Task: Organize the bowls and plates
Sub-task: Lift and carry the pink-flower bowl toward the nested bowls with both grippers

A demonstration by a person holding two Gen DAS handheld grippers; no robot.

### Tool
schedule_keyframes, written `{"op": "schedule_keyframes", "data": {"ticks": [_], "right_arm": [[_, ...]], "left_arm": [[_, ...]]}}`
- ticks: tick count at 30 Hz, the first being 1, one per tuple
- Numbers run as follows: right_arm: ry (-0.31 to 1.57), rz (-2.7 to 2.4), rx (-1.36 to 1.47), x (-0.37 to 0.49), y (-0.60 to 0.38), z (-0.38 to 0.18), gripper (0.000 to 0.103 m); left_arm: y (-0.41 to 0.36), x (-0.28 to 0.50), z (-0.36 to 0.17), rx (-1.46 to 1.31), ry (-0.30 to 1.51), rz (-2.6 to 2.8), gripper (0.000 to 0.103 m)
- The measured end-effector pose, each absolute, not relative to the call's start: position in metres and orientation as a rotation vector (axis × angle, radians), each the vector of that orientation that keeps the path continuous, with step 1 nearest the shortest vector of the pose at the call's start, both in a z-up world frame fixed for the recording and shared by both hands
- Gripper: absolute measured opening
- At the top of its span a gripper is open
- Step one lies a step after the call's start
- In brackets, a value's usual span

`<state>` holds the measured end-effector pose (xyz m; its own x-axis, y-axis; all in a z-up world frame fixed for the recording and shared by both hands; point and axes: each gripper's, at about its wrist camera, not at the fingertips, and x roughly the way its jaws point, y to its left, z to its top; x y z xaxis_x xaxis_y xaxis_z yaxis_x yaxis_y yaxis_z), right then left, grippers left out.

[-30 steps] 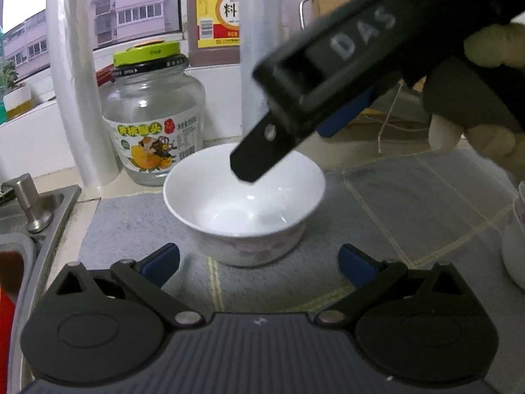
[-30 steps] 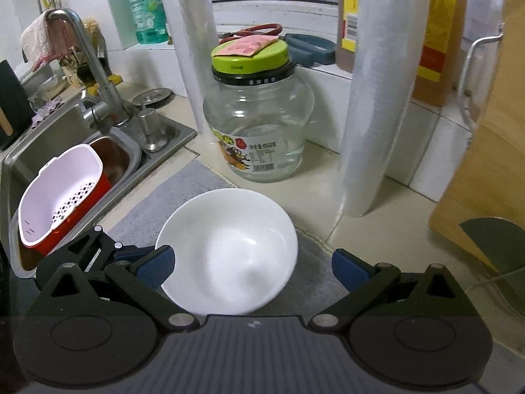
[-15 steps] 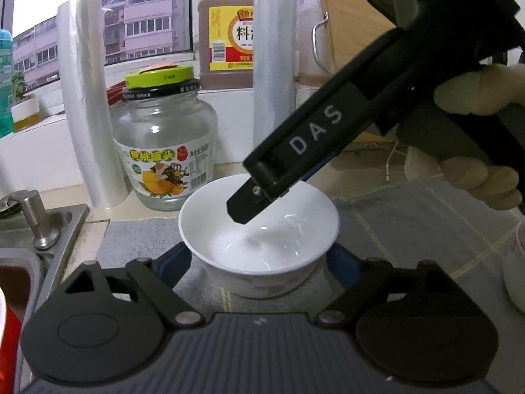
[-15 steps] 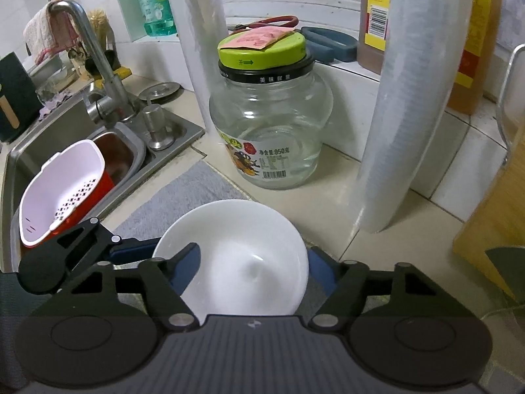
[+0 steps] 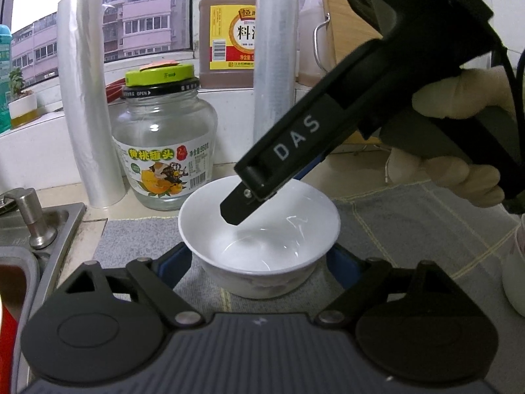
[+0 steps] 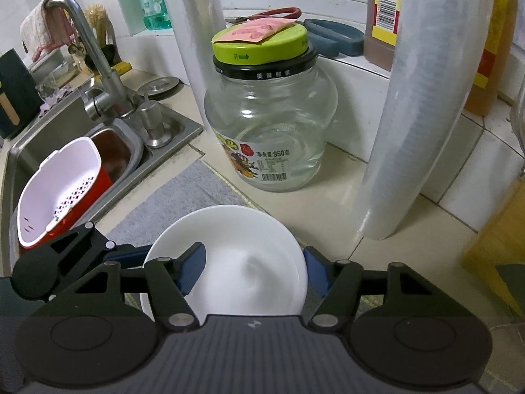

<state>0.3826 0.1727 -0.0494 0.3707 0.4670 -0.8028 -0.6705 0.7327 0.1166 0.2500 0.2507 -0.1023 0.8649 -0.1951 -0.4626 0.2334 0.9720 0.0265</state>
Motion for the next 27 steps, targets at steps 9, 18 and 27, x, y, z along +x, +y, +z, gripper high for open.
{"op": "schedule_keyframes", "data": {"ticks": [9, 18, 27], "right_arm": [[0.938, 0.745, -0.241, 0.378, 0.169, -0.045, 0.069], [0.915, 0.786, -0.229, 0.351, 0.155, -0.022, 0.069], [0.877, 0.827, -0.261, 0.312, 0.141, -0.003, 0.069]], "left_arm": [[0.247, 0.247, -0.096, 0.112, 0.479, -0.234, 0.089], [0.240, 0.225, -0.076, 0.127, 0.493, -0.242, 0.089], [0.226, 0.189, -0.059, 0.147, 0.483, -0.232, 0.089]]}}
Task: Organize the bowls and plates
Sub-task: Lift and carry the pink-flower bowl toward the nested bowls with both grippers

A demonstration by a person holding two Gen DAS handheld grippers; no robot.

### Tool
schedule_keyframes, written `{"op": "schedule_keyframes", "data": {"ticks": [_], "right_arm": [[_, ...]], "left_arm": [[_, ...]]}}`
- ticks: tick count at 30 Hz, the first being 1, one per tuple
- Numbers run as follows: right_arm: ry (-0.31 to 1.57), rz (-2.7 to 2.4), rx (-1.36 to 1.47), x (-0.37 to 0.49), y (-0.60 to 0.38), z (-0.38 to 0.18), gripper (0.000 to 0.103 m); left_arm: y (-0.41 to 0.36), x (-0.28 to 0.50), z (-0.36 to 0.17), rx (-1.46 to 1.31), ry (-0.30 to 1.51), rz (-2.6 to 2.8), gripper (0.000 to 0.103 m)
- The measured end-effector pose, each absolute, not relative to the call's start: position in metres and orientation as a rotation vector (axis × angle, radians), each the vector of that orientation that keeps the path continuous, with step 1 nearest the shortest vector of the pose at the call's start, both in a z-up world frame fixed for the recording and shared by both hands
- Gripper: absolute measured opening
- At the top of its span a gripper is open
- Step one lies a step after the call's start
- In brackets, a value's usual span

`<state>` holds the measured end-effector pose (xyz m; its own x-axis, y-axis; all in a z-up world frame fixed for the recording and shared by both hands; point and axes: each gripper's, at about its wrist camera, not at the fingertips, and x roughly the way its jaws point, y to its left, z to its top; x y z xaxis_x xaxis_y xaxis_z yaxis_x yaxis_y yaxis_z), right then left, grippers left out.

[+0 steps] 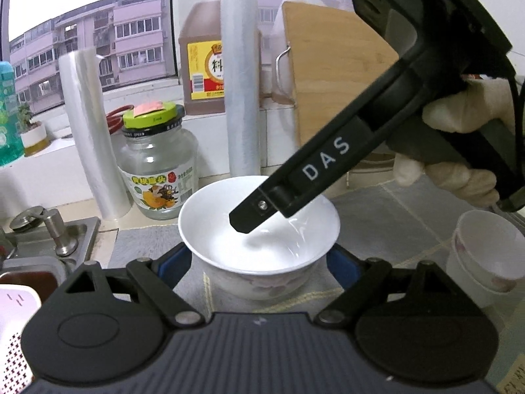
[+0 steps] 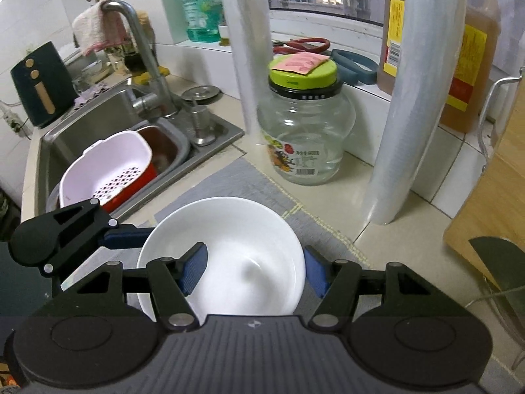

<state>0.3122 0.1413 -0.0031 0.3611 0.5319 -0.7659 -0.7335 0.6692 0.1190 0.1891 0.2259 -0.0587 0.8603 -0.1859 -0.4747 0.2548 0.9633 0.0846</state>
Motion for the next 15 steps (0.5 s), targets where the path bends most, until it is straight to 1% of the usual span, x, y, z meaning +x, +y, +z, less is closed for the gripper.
{"op": "schedule_keyframes", "data": {"ticks": [15], "right_arm": [[0.820, 0.819, -0.244, 0.261, 0.083, 0.022, 0.069]], "left_arm": [[0.181, 0.151, -0.042, 0.163, 0.469, -0.269, 0.089]]}}
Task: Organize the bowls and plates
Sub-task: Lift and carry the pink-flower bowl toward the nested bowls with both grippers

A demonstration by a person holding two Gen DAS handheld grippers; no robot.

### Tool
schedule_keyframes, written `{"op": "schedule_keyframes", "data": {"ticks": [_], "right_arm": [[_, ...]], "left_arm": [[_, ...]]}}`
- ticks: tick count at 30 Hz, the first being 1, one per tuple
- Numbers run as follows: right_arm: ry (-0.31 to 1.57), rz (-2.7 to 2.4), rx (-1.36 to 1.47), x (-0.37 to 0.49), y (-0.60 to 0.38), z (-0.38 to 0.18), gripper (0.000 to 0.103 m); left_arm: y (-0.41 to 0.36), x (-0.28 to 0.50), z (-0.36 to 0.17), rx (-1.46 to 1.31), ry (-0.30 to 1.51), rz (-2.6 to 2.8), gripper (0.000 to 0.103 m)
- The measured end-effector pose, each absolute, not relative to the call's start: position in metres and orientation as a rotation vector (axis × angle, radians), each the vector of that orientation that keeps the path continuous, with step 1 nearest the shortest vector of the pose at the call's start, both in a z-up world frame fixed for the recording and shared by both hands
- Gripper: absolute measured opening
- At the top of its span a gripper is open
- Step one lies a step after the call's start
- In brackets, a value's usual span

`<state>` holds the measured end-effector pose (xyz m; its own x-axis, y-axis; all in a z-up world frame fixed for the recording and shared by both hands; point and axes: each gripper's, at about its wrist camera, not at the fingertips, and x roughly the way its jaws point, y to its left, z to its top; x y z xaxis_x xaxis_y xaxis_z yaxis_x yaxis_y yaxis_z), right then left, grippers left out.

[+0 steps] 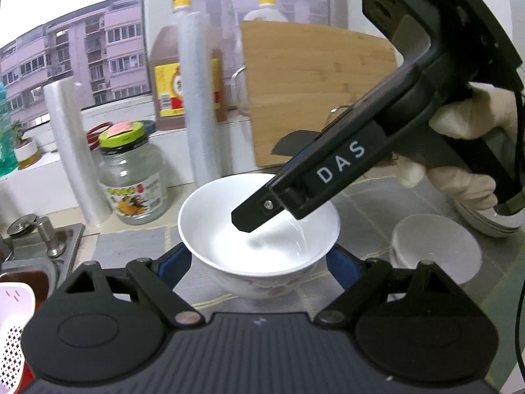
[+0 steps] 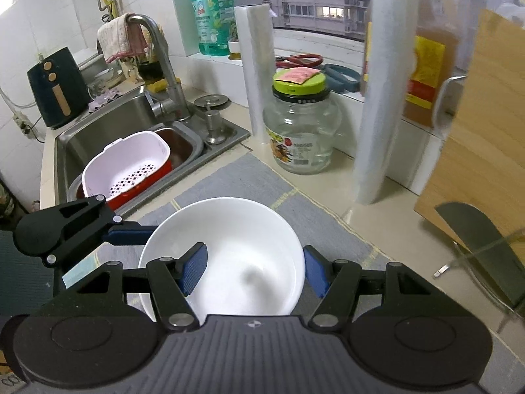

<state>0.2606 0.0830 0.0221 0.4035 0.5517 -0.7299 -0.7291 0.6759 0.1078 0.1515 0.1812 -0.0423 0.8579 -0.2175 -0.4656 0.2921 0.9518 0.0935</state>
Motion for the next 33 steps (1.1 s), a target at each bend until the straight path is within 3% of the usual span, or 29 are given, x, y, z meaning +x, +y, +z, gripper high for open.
{"op": "schedule_keyframes", "data": {"ticks": [33], "right_arm": [[0.811, 0.601, -0.164, 0.186, -0.060, 0.021, 0.069]], "left_arm": [[0.065, 0.124, -0.053, 0.173, 0.471, -0.499, 0.089]]}}
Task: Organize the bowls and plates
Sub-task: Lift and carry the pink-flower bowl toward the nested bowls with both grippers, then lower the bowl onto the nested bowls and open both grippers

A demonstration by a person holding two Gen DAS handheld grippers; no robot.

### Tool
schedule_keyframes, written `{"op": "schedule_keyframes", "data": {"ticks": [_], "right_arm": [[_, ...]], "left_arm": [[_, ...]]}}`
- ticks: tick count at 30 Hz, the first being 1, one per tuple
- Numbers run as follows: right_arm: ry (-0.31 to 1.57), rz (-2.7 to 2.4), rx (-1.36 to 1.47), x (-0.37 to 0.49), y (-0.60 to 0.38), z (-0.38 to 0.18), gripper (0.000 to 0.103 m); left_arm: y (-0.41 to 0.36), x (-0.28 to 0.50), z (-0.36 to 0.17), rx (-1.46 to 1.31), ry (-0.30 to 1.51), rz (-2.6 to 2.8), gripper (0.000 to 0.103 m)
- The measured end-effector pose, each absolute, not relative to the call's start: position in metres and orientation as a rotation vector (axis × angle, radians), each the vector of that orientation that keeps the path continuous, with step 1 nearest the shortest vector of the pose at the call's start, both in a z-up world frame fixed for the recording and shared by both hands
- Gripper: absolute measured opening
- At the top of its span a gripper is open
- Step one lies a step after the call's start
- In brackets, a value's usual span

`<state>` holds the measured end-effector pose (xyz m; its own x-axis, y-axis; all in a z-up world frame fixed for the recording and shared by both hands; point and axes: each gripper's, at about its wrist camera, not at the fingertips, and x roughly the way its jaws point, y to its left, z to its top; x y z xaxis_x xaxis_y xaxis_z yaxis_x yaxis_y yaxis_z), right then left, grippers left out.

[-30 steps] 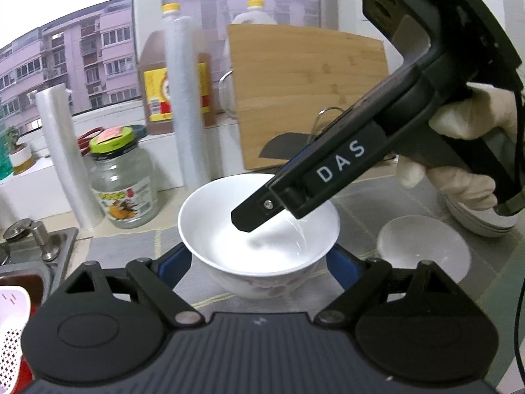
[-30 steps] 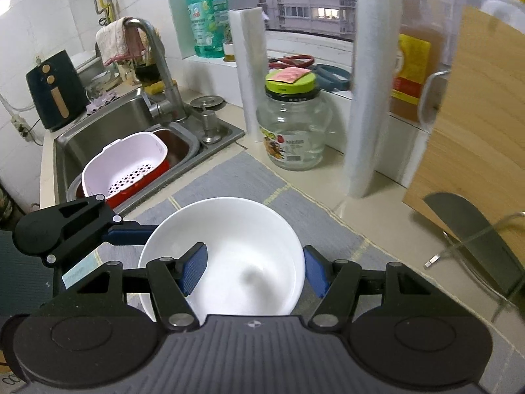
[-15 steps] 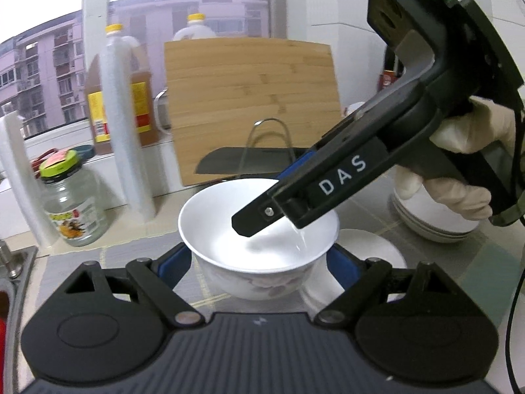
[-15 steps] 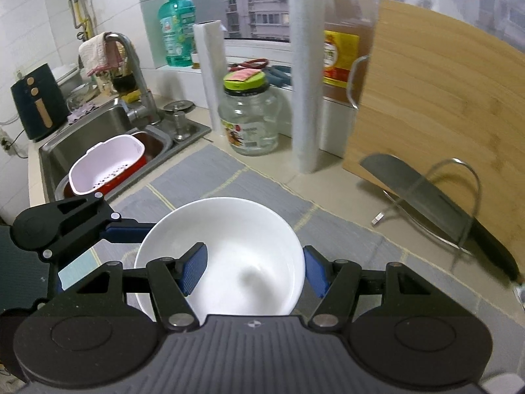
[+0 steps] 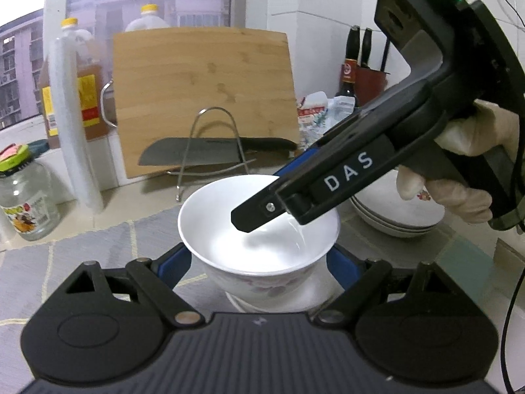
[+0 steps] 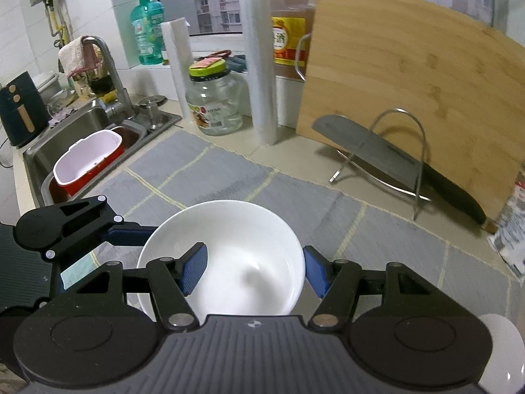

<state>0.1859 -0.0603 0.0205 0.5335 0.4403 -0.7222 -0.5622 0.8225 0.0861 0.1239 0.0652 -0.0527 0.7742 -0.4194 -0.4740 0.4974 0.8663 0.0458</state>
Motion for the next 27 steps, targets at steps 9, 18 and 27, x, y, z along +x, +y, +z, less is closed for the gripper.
{"op": "schedule_keyframes", "data": {"ticks": [9, 18, 27], "right_arm": [[0.823, 0.576, -0.152, 0.184, -0.068, 0.009, 0.069], [0.844, 0.567, -0.142, 0.186, -0.074, 0.000, 0.069], [0.860, 0.561, -0.137, 0.188, -0.075, -0.007, 0.069]], "left_arm": [[0.056, 0.129, -0.063, 0.169, 0.505, -0.512, 0.089], [0.053, 0.135, -0.068, 0.174, 0.531, -0.528, 0.089], [0.051, 0.138, -0.070, 0.177, 0.545, -0.533, 0.089]]}}
